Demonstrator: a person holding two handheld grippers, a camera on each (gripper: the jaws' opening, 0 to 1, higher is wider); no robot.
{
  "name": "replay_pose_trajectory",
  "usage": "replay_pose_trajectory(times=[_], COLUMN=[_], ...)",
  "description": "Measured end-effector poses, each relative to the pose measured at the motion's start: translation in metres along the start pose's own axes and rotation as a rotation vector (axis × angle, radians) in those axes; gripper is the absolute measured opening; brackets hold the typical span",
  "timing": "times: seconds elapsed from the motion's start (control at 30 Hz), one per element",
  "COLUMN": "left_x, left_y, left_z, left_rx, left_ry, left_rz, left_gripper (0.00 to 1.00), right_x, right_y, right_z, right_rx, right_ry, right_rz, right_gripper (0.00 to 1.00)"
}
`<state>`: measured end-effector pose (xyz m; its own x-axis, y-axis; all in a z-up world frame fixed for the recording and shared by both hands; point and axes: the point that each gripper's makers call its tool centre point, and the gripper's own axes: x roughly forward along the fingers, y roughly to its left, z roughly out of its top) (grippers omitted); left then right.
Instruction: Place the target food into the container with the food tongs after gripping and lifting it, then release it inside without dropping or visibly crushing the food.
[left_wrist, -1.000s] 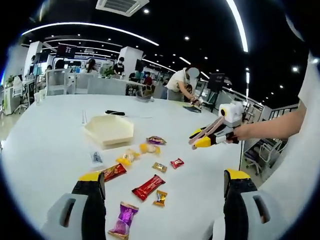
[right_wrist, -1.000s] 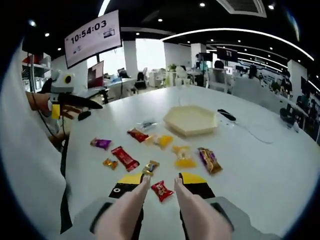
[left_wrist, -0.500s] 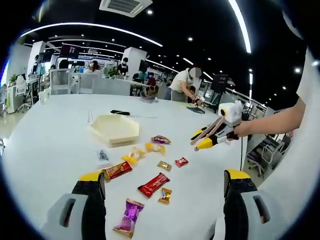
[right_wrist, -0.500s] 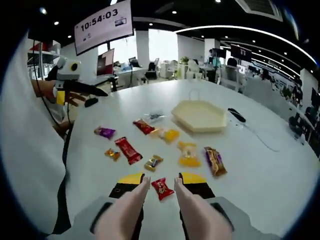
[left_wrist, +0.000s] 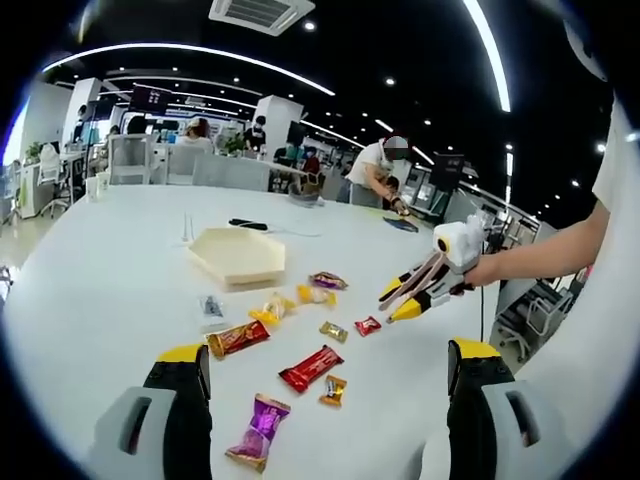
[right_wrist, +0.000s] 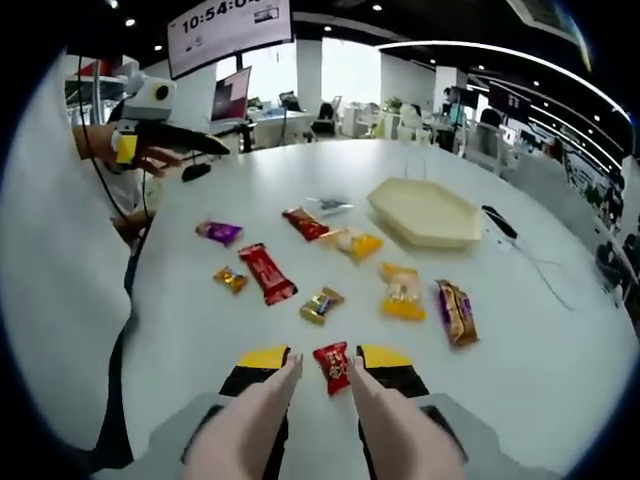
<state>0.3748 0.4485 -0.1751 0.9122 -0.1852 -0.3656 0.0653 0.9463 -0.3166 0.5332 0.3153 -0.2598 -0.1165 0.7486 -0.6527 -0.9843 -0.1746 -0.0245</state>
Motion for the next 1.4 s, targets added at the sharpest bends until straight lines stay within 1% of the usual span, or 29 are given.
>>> replay_pose_trajectory(times=[0.07, 0.1, 0.13, 0.2, 0.27, 0.3, 0.4, 0.43, 0.47, 0.5, 0.57, 0.6, 0.63, 0.67, 0.7, 0.77, 0.87, 1.0, 1.03, 1.07, 1.13, 1.2, 1.27, 1.33, 1.37, 1.4], left_x=[-0.001, -0.002, -0.005, -0.008, -0.011, -0.012, -0.012, -0.011, -0.011, -0.013, -0.019, -0.020, -0.022, -0.023, -0.022, -0.022, -0.023, -0.025, -0.025, -0.024, -0.025, -0.025, -0.026, -0.026, -0.026, -0.025], left_y=[-0.002, -0.003, -0.003, -0.002, 0.001, 0.001, 0.004, 0.005, 0.004, 0.003, -0.001, -0.002, 0.000, 0.001, 0.001, 0.001, -0.001, 0.003, 0.003, 0.003, 0.004, 0.005, 0.006, 0.007, 0.007, 0.007], left_z=[-0.003, -0.002, -0.001, 0.000, 0.001, 0.001, 0.002, 0.001, -0.001, -0.002, 0.006, 0.007, 0.004, 0.001, -0.003, -0.003, 0.003, 0.008, 0.008, 0.008, 0.008, 0.009, 0.010, 0.009, 0.009, 0.008], left_rx=[-0.001, 0.007, 0.016, 0.013, 0.000, -0.003, -0.029, -0.033, -0.043, -0.049, -0.051, -0.058, -0.086, -0.092, -0.099, -0.114, -0.125, -0.133, -0.134, -0.136, -0.129, -0.125, -0.132, -0.137, -0.137, -0.139], left_ry=[0.019, 0.022, 0.018, 0.015, 0.005, 0.003, -0.020, -0.020, 0.000, 0.025, -0.011, -0.020, -0.026, -0.029, -0.029, -0.042, -0.063, -0.089, -0.092, -0.094, -0.089, -0.088, -0.092, -0.088, -0.087, -0.086], left_rz=[-0.001, 0.000, 0.005, 0.012, 0.027, 0.030, 0.031, 0.030, 0.029, 0.030, 0.025, 0.026, 0.034, 0.042, 0.050, 0.052, 0.051, 0.076, 0.077, 0.077, 0.077, 0.078, 0.079, 0.075, 0.075, 0.073], left_gripper=[0.99, 0.99, 0.99, 0.99, 0.99, 0.99, 0.99, 0.99, 0.99, 0.99, 0.99, 0.99, 0.99, 0.99, 0.99, 0.99, 0.99, 0.99, 0.99, 0.99, 0.99, 0.99, 0.99, 0.99, 0.99, 0.99], right_x=[0.002, 0.003, 0.004, 0.007, 0.011, 0.014, 0.018, 0.018, 0.018, 0.018, 0.021, 0.022, 0.026, 0.027, 0.028, 0.027, 0.028, 0.029, 0.028, 0.029, 0.028, 0.027, 0.027, 0.025, 0.024, 0.024], right_y=[0.003, 0.004, 0.007, 0.006, 0.005, 0.002, 0.000, -0.001, -0.004, -0.003, 0.000, 0.000, -0.002, -0.002, -0.003, -0.003, 0.000, -0.002, -0.005, -0.003, -0.001, -0.002, -0.005, -0.014, -0.014, -0.016], right_z=[-0.003, -0.002, -0.003, -0.004, -0.008, -0.010, -0.009, -0.009, -0.009, -0.008, -0.009, -0.011, -0.014, -0.016, -0.013, -0.011, -0.014, -0.014, -0.014, -0.012, -0.011, -0.009, -0.009, 0.001, 0.003, 0.002], right_rx=[-0.007, -0.034, -0.055, -0.086, -0.100, -0.129, -0.152, -0.147, -0.107, -0.082, -0.060, -0.060, -0.061, -0.055, -0.033, 0.024, -0.008, -0.002, -0.064, -0.086, -0.075, -0.067, -0.061, -0.003, 0.020, 0.014], right_ry=[0.021, 0.023, 0.030, 0.038, 0.053, 0.064, 0.066, 0.065, 0.064, 0.059, 0.066, 0.069, 0.080, 0.083, 0.070, 0.068, 0.076, 0.084, 0.104, 0.097, 0.086, 0.072, 0.072, 0.025, 0.014, 0.021], right_rz=[0.014, 0.018, 0.029, 0.023, 0.024, 0.020, 0.027, 0.025, 0.013, 0.018, 0.046, 0.049, 0.050, 0.051, 0.050, 0.043, 0.055, 0.040, -0.001, -0.004, 0.001, 0.003, -0.001, -0.029, -0.016, -0.018], right_gripper=[0.24, 0.24, 0.24, 0.23, 0.23, 0.22, 0.22, 0.22, 0.22, 0.22, 0.23, 0.23, 0.23, 0.22, 0.22, 0.22, 0.22, 0.22, 0.23, 0.23, 0.24, 0.24, 0.25, 0.26, 0.26, 0.26])
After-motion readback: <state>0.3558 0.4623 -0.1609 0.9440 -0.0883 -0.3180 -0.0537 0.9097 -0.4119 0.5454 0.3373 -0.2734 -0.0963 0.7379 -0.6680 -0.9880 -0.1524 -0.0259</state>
